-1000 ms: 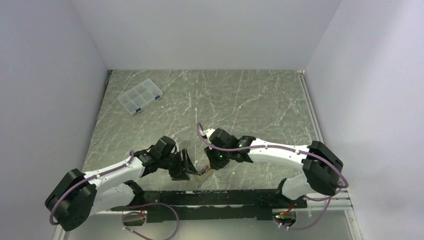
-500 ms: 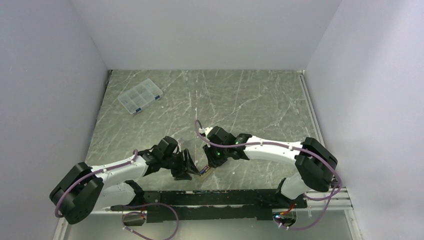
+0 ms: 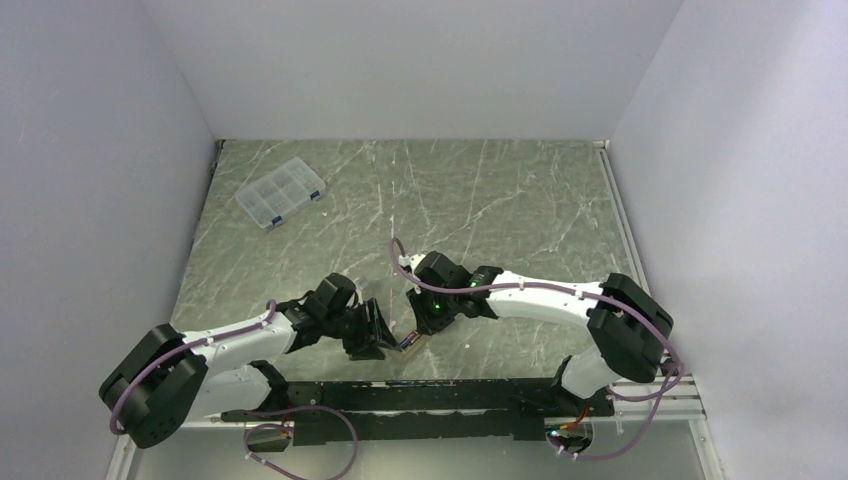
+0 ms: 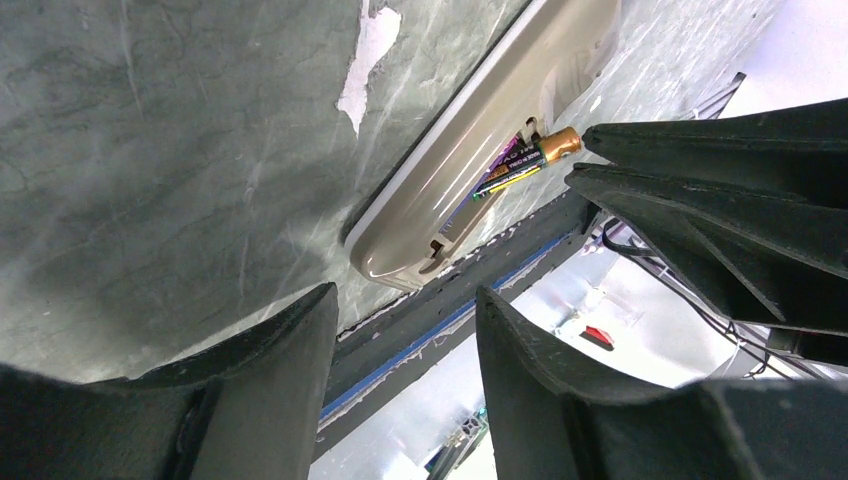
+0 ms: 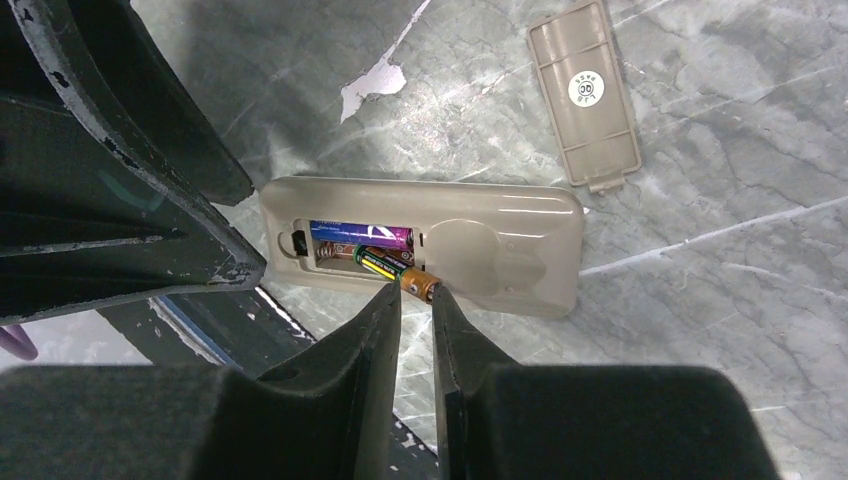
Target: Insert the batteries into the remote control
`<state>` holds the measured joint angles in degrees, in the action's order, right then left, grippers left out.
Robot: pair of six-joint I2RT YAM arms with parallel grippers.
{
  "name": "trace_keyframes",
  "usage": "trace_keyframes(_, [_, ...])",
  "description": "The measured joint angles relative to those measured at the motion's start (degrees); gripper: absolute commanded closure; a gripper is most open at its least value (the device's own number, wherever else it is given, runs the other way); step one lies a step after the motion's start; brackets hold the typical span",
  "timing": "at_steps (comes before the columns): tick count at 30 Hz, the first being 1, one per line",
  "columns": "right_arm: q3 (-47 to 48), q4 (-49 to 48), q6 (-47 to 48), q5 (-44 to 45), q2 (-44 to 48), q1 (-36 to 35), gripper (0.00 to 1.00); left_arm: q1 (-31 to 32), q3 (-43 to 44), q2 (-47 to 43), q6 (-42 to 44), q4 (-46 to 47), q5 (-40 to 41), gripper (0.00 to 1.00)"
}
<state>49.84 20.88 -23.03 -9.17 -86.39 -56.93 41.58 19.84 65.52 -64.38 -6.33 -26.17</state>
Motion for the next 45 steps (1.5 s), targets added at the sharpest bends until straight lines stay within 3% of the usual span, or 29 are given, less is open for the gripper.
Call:
trace_keyframes(29, [0.0,-2.2,-0.8,-5.2,-2.8,0.0,0.87,0.9,0.0,2.9,-0.4,2.1,0.0,0.5])
trace_keyframes(45, [0.4,-0.9,-1.2,-1.3,-1.6,0.0,0.81,1.4,0.0,3.8,-0.4,2.7,0.0,0.51])
